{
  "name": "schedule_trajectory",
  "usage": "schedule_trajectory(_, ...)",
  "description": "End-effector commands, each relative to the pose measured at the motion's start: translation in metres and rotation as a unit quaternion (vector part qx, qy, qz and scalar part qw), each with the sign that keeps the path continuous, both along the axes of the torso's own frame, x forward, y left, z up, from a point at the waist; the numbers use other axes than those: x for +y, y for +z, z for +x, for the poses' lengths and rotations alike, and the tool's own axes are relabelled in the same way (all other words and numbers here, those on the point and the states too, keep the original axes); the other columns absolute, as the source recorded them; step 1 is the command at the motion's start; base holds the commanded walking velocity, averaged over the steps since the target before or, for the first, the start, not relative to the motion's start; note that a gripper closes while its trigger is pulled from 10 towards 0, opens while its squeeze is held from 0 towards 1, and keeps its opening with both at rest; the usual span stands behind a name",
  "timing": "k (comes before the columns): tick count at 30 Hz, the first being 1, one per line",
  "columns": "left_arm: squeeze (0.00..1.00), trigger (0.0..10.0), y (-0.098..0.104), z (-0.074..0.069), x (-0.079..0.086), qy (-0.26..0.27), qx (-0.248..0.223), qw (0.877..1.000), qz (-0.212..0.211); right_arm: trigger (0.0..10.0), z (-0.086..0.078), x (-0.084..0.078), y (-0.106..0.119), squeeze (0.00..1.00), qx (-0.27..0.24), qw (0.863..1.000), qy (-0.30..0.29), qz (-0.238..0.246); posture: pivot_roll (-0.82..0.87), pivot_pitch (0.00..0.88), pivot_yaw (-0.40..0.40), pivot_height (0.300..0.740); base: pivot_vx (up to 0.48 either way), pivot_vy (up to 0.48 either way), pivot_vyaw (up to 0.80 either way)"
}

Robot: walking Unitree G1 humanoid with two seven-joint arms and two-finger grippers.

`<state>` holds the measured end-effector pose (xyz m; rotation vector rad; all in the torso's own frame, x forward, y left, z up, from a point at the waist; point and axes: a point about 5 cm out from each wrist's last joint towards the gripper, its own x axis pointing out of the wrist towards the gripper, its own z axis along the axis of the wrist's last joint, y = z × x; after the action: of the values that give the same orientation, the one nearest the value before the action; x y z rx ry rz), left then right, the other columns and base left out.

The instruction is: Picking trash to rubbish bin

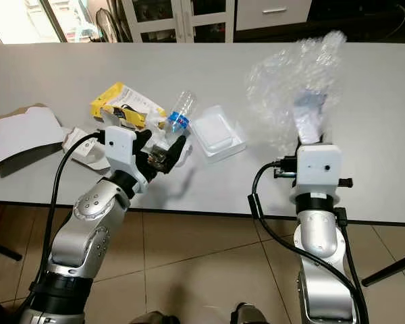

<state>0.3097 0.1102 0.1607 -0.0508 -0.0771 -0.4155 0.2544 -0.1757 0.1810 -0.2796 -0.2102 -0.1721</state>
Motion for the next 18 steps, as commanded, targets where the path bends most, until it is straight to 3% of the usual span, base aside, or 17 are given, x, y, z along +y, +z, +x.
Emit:
schedule_trajectory(1,0.00,10.0,-0.005,0.003,0.002,0.012,-0.001,1.000,0.006,10.0,0.001,0.002,0.002,0.00,0.001,1.000,0.016,0.002,-0.10,0.073,0.045,0.740,0.000,0.000,0.00)
schedule_trajectory(8,0.00,10.0,-0.001,0.005,-0.007,0.041,-0.007,0.999,-0.022,10.0,0.012,0.006,0.008,0.00,0.011,0.999,0.045,0.002,-0.11,0.066,0.005,0.740,0.000,0.000,0.00)
schedule_trajectory(18,0.00,10.0,-0.007,0.001,-0.013,0.037,0.009,0.999,-0.037,10.0,0.016,0.012,0.006,0.00,0.020,0.998,0.066,0.005,-0.09,0.065,-0.011,0.740,0.000,0.000,0.00)
